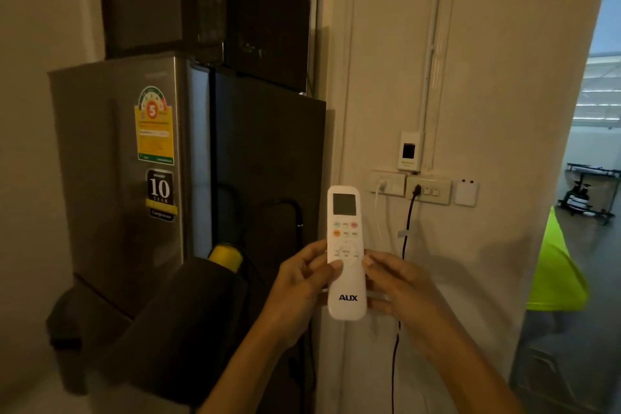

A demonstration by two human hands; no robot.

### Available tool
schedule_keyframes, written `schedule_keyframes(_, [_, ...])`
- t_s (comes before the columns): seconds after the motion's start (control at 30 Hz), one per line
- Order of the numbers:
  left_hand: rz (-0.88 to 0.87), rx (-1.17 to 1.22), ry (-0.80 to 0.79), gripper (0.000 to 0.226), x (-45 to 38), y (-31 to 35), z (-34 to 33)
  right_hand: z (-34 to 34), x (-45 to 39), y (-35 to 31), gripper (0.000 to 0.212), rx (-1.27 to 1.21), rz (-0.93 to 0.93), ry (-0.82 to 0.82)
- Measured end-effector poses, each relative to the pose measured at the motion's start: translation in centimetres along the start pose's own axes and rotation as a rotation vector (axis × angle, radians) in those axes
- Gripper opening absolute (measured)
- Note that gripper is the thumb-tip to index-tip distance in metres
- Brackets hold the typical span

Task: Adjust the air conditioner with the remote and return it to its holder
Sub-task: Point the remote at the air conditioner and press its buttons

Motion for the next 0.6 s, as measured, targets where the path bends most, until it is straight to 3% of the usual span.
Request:
schedule_keyframes(0.2, [-0.046,0.045,0.006,0.029,1.4,1.4,0.4,-0.8,1.7,-0.8,0.029,-0.076,0.028,-0.049])
schedule_keyframes(0.6, [-0.093,0.042,0.005,0.032,1.4,3.9,-0.5,-0.6,0.6,-3.5,0.046,-0.052,0.088,-0.147])
Point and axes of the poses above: each hand's wrist, its own x-axis away from the middle knuckle, its own z-axis out of the back of the hand, y = z × x, the point moved 4 cm from there along -x, towards the middle knuckle, and after that the axes turned 6 degrees about -x, right-handed, at the moved point
